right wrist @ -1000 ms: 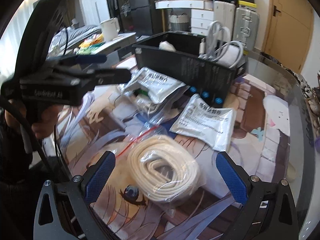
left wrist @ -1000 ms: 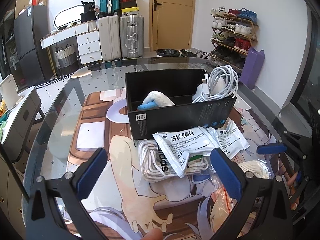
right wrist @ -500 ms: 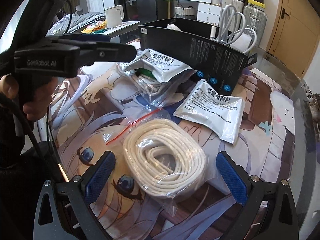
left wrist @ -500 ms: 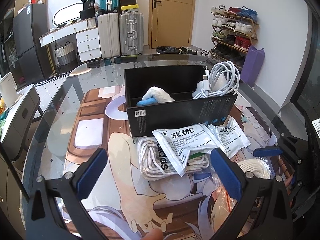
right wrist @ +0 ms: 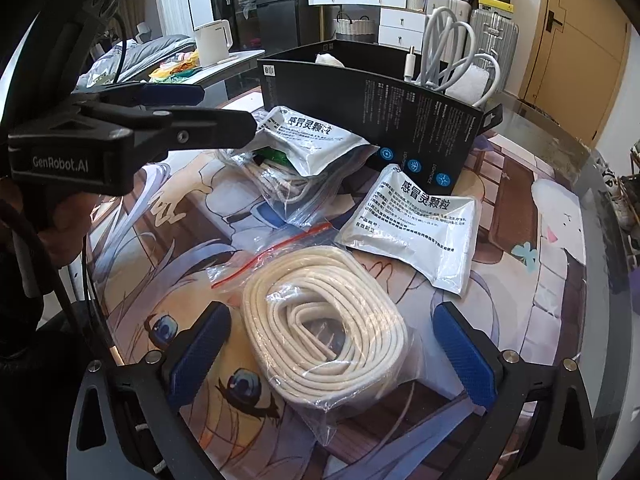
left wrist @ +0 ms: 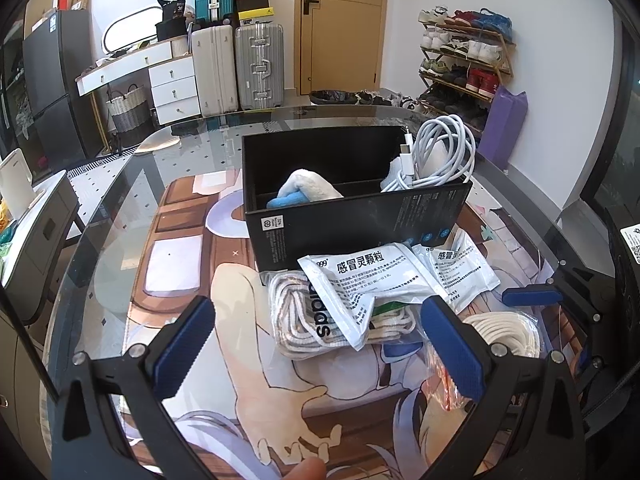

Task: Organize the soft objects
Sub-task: 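Lower the right tool onto the bagged white rope coil and close on it, then lift the rope bag with the right tool while the left tool grasps the white medicine sachet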

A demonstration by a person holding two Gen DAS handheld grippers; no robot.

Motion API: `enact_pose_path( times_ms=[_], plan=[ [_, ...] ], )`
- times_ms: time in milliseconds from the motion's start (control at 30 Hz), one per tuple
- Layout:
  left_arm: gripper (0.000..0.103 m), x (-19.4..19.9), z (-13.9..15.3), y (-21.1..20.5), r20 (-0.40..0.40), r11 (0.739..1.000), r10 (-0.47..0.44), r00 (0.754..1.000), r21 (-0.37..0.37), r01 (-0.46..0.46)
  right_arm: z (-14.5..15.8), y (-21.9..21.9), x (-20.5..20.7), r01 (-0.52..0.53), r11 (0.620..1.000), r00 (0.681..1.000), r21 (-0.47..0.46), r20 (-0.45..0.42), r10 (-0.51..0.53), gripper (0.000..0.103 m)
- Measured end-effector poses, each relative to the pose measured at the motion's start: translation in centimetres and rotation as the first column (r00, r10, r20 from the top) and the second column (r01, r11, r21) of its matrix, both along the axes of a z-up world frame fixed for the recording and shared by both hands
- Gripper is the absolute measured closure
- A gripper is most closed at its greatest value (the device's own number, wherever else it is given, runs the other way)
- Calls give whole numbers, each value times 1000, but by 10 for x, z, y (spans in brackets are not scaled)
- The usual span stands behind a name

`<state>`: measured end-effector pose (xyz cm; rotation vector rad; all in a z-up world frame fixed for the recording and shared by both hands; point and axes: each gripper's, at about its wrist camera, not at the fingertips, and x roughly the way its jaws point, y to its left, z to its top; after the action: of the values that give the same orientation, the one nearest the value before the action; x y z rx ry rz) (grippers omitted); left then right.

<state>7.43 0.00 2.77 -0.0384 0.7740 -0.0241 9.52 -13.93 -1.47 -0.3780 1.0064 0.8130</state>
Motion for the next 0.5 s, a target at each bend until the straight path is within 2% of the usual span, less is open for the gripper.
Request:
enact_pose_path(
  times_ms=[100, 267, 500],
  plan=[
    [0, 0, 0, 0, -3, 1000, 2, 1000, 1, -2, 3, 1, -3, -19, 1000, 1000, 13, 8, 19, 13],
    [0, 1, -1, 1, -7, 1000, 7, 1000, 0, -7, 10, 1, -12, -53, 998, 998, 26, 20, 53, 40],
    [0, 2, -1, 2, -3, 1000, 7, 1000, 1, -7, 12, 2, -17, -57, 998, 998, 33, 19, 56, 53]
  ],
)
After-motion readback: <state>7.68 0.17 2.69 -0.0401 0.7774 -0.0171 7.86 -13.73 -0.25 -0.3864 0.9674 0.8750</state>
